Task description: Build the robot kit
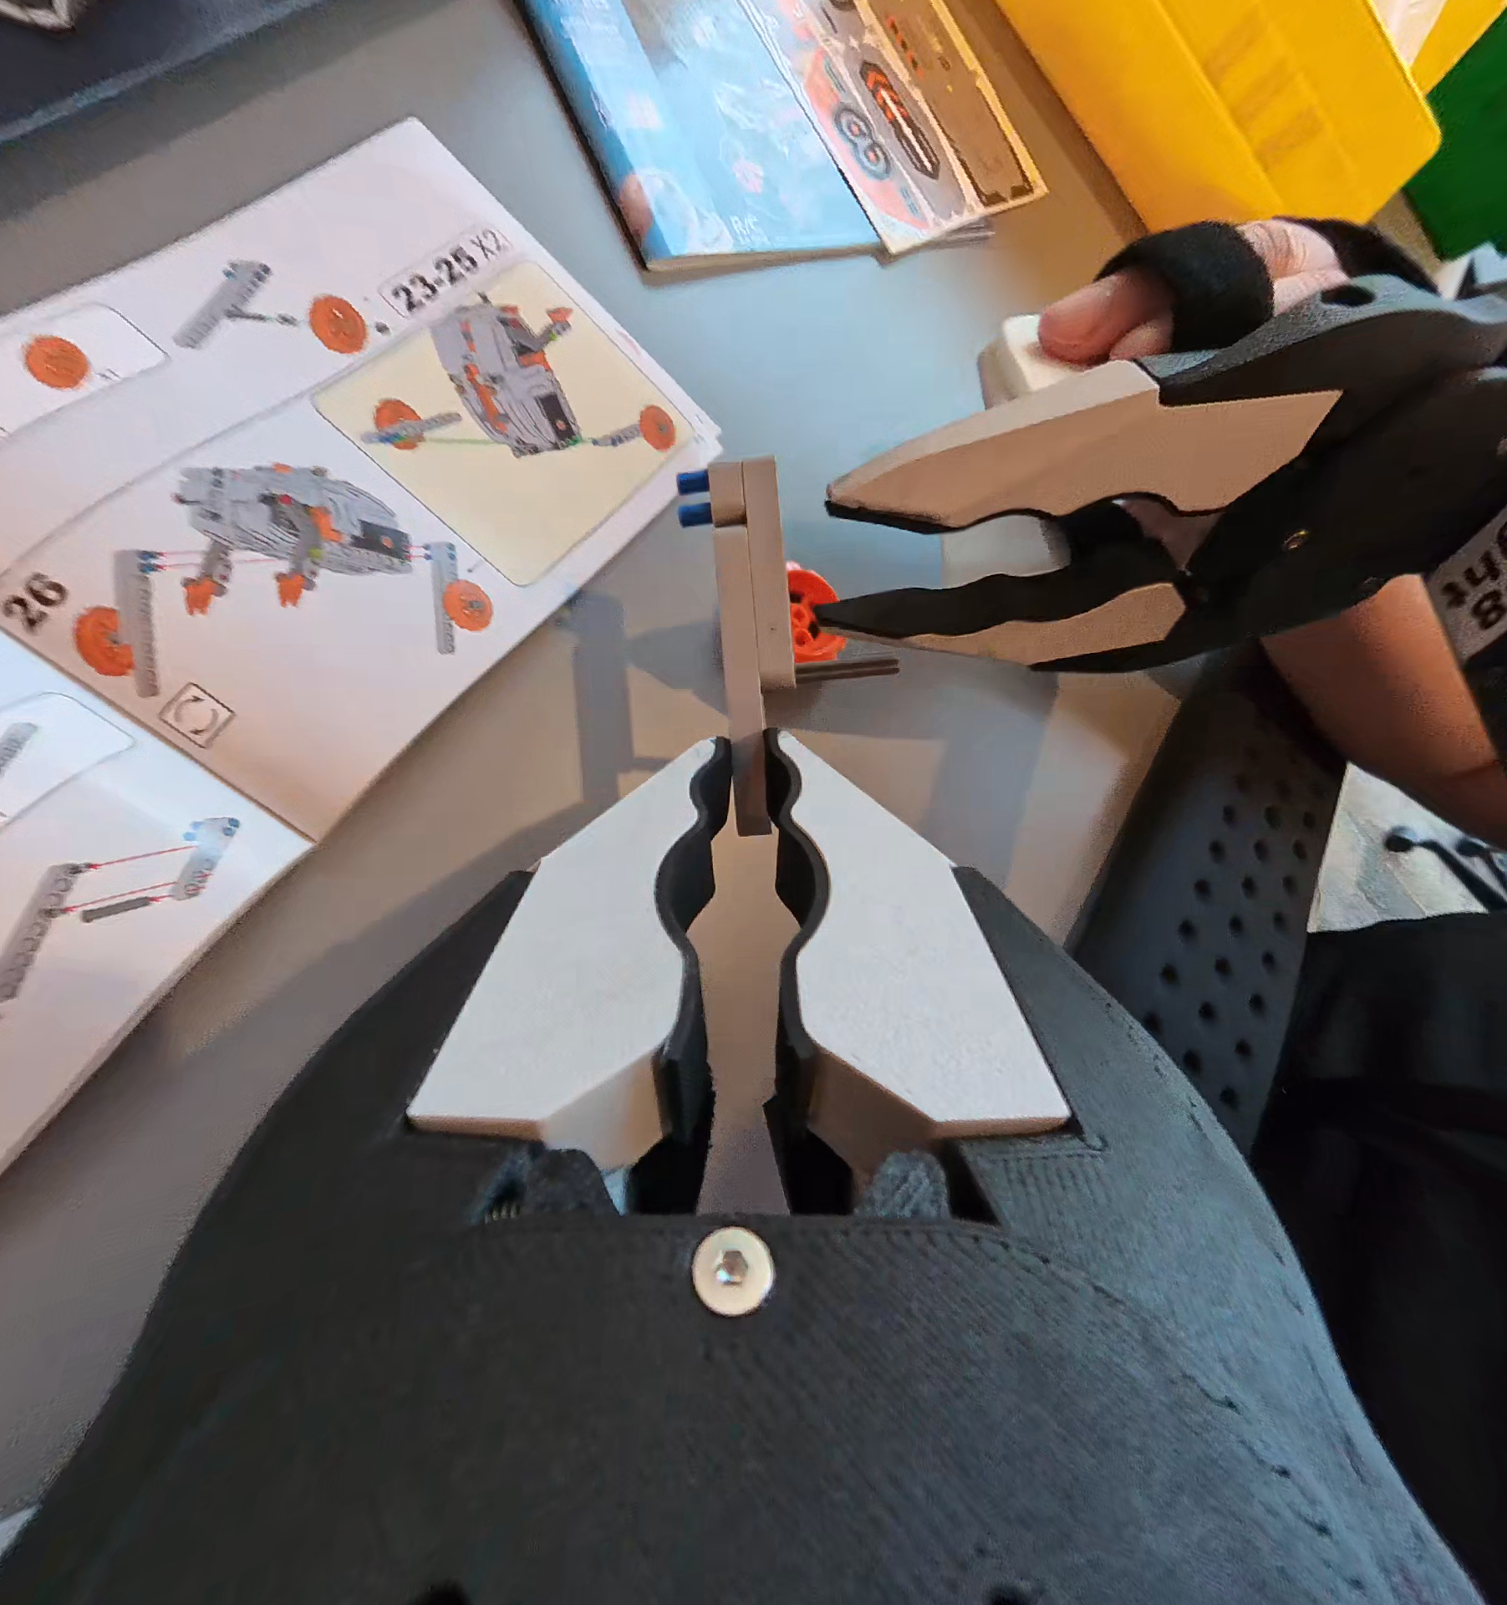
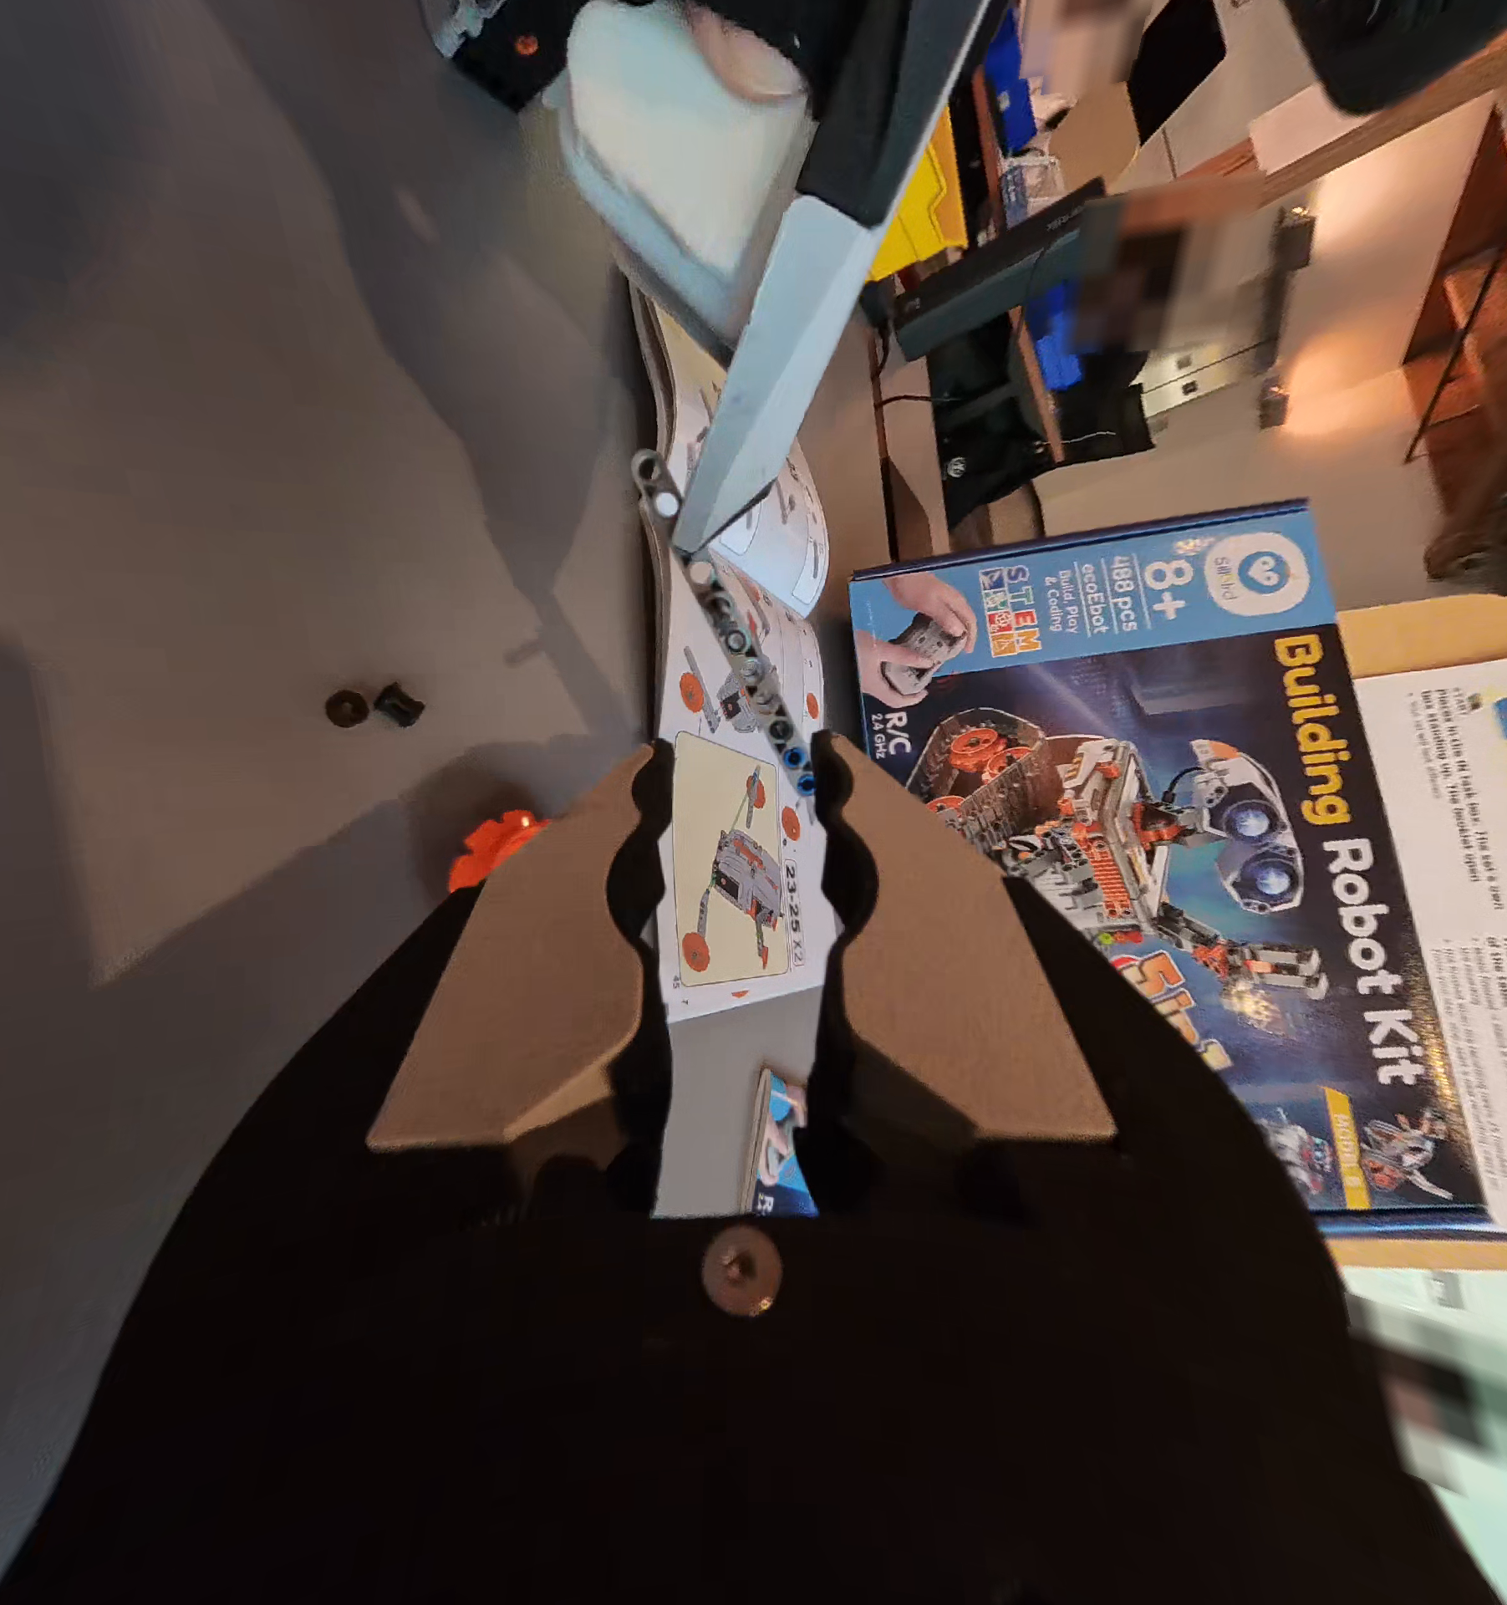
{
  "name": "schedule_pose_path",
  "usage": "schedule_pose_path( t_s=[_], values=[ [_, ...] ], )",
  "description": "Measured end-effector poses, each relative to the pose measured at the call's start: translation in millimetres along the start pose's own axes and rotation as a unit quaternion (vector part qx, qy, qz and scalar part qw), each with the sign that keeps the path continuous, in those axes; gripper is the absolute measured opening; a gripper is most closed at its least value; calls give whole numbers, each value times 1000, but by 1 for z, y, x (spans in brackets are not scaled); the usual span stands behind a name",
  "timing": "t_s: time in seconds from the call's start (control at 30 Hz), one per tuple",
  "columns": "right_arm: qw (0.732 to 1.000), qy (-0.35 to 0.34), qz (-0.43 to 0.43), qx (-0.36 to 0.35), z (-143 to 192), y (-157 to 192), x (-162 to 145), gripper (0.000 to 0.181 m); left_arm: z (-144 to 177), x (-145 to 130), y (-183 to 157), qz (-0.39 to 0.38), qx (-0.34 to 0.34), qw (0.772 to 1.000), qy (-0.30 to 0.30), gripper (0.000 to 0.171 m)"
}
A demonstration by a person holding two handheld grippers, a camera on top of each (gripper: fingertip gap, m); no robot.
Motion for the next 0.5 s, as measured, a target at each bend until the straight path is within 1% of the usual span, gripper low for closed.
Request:
schedule_pose_path(
  t_s=[0.1, 0.27, 0.3, 0.33, 0.37, 0.43, 0.47, 0.5],
  values=[
    [1000, -3, 12, 2, -3, 8, 4, 33, -2, -8, -1, 0, -11, 1000, 9, 6],
    [1000, 3, 27, 6, -12, 10, 2, 32, -3, -11, -9, -14, -20, 1000, 14, 6],
    [1000, 4, 31, 1, -12, 10, 2, 30, -3, -11, -11, -18, -19, 1000, 13, 6],
    [999, 1, 35, 1, -12, 10, 2, 17, -4, -11, -12, -24, -17, 999, 12, 6],
    [999, -1, 38, 10, -11, 12, 2, 8, -5, -11, -14, -34, -16, 999, 10, 6],
    [999, 5, 28, 35, -11, 15, -3, 6, -5, -9, -18, -69, -12, 997, -14, 7],
    [999, 2, 8, 42, -11, 14, -4, 7, -5, -8, -20, -91, -5, 995, -28, 7],
    [999, -1, -15, 50, -10, 12, -5, 6, -5, -7, -22, -117, 4, 992, -42, 11]
  ],
)
Point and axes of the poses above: each gripper's, where its closed fingertips meet, z back along the fingers, x out of its top, y = z × x across the jaws, the point moved 7 cm from there along z, back along the fingers, and after that the axes turned 5 degrees about x, right-handed, at the moved point
